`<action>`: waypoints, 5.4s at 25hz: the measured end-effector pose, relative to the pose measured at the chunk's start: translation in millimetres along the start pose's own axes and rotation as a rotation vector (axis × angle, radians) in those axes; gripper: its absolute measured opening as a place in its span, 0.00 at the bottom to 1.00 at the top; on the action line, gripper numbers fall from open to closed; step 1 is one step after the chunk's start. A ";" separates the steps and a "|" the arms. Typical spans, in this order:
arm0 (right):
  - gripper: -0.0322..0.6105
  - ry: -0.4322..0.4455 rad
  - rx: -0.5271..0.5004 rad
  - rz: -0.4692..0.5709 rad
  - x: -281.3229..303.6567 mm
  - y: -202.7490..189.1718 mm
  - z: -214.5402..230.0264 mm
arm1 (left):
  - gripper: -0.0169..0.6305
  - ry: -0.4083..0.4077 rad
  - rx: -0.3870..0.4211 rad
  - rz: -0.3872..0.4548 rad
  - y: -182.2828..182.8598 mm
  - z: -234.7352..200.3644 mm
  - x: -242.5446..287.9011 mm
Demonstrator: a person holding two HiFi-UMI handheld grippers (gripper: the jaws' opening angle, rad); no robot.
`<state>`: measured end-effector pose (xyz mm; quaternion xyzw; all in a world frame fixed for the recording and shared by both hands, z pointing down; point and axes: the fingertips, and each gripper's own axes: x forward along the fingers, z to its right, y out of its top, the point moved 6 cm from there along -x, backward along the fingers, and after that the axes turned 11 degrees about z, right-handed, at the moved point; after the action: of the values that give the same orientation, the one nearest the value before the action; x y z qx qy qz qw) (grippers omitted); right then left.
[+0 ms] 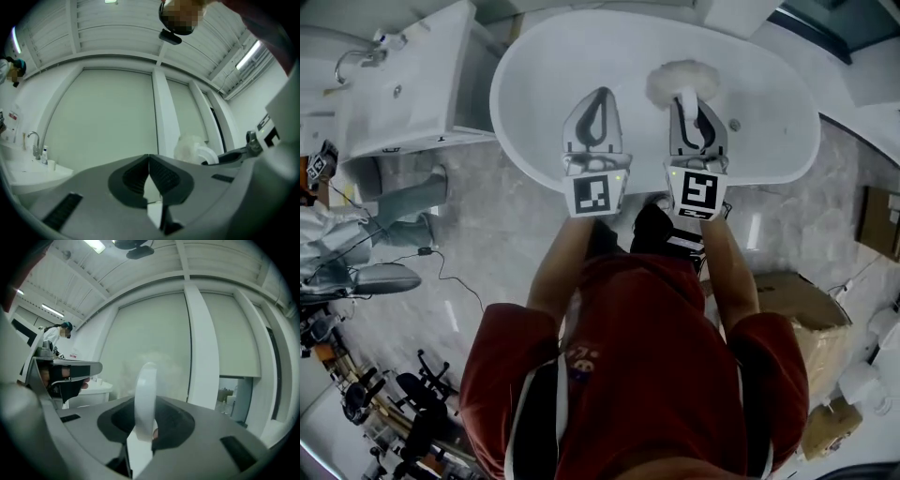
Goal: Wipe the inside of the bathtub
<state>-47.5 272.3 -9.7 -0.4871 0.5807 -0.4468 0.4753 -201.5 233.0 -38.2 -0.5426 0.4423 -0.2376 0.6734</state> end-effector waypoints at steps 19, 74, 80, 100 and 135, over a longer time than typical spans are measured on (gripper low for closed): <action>0.20 0.124 -0.028 -0.154 161.5 -129.8 -59.1 | 0.05 -0.033 0.031 -0.073 -140.5 -109.7 72.9; 0.19 0.256 0.018 -0.468 302.2 -749.1 -177.0 | 0.05 0.211 -0.033 -0.253 -638.6 -179.0 11.5; 0.19 0.185 0.017 -0.506 238.6 -788.0 -49.2 | 0.05 0.183 -0.008 -0.253 -659.7 -55.2 11.4; 0.19 0.202 -0.041 -0.467 345.9 -774.8 -94.0 | 0.05 0.117 -0.075 -0.261 -676.8 -144.2 94.7; 0.19 -0.028 -0.114 -0.531 6.0 -833.2 365.3 | 0.05 -0.095 -0.123 -0.279 -698.1 365.2 113.9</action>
<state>430.2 140.8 753.4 -0.6546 0.4503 -0.5154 0.3212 278.4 123.8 587.5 -0.6497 0.3442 -0.2753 0.6194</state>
